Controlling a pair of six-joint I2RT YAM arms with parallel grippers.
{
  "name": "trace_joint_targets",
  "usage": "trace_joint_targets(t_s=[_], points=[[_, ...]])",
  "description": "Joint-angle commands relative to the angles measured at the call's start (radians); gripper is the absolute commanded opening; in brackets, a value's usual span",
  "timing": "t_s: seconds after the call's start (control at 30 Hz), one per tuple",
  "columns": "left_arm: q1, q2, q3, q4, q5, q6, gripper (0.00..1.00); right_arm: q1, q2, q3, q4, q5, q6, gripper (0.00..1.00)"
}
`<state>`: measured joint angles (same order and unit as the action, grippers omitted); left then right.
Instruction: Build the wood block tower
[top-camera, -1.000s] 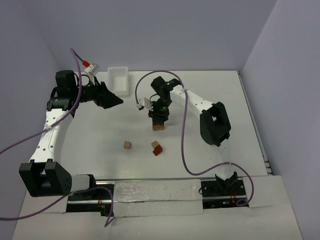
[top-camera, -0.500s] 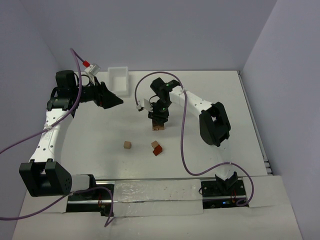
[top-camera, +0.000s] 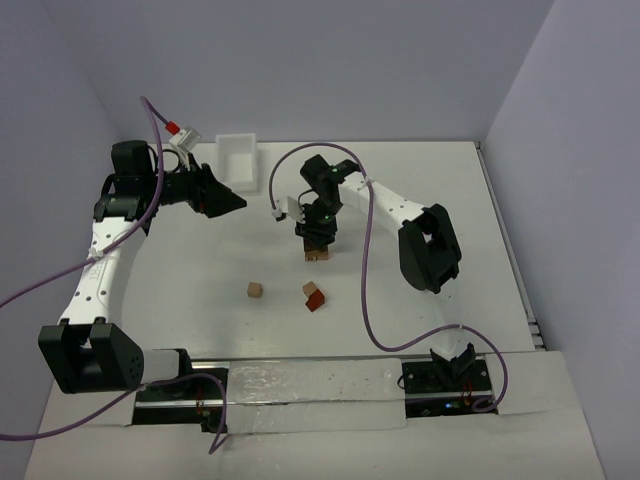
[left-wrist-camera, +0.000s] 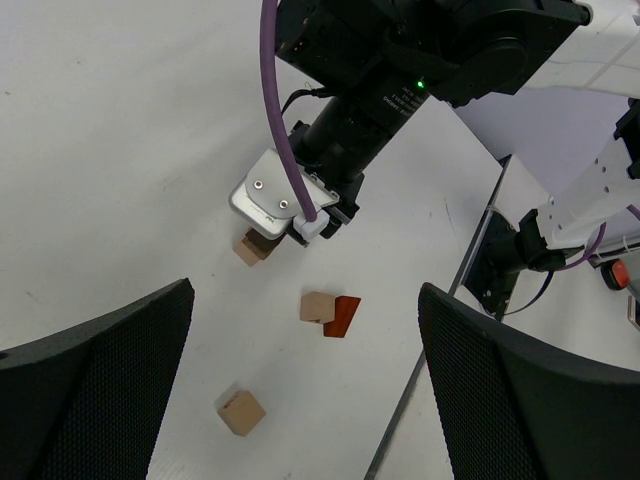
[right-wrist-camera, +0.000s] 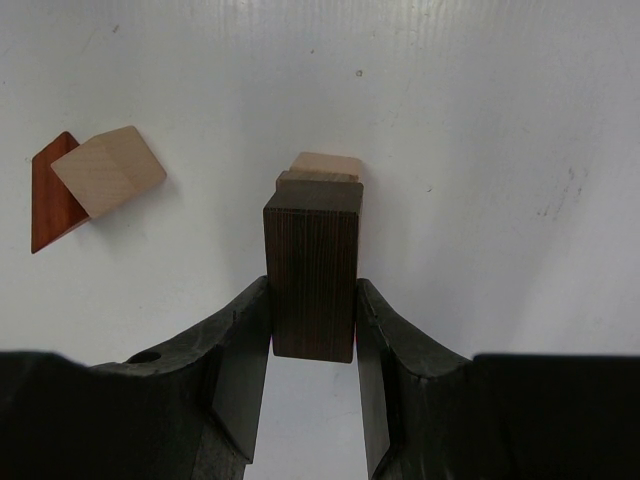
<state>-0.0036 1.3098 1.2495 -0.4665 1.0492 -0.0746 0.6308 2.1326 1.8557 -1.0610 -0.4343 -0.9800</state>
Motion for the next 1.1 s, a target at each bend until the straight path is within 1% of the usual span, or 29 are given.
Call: trace_joint_targets(t_s=[0.0,0.43,0.57,0.73,0.87,0.93,0.97,1.03,1.07], points=[[0.002,0.002,0.002,0.035,0.03,0.006,0.99,0.009,-0.014,-0.01,0.026,-0.001,0.014,0.26],[0.002,0.006,0.008,0.032,0.04,0.012,0.99,0.009,-0.025,-0.033,0.033,0.003,0.017,0.26],[0.002,0.006,0.008,0.032,0.04,0.012,0.99,0.009,-0.025,-0.036,0.035,0.003,0.018,0.29],[0.002,0.007,0.01,0.032,0.041,0.012,0.99,0.009,-0.031,-0.046,0.038,0.005,0.018,0.5],[0.002,0.008,0.01,0.032,0.04,0.012,0.99,0.009,-0.034,-0.044,0.041,0.003,0.021,0.61],[0.002,0.009,0.011,0.032,0.04,0.012,0.99,0.01,-0.034,-0.04,0.041,0.002,0.024,0.71],[0.002,0.008,0.01,0.032,0.04,0.012,0.99,0.012,-0.033,-0.038,0.04,0.002,0.026,0.73],[0.002,0.009,0.011,0.031,0.04,0.012,0.99,0.01,-0.034,-0.034,0.039,-0.001,0.027,0.82],[0.002,0.009,0.011,0.032,0.041,0.012,0.99,0.01,-0.035,-0.033,0.039,-0.001,0.029,0.84]])
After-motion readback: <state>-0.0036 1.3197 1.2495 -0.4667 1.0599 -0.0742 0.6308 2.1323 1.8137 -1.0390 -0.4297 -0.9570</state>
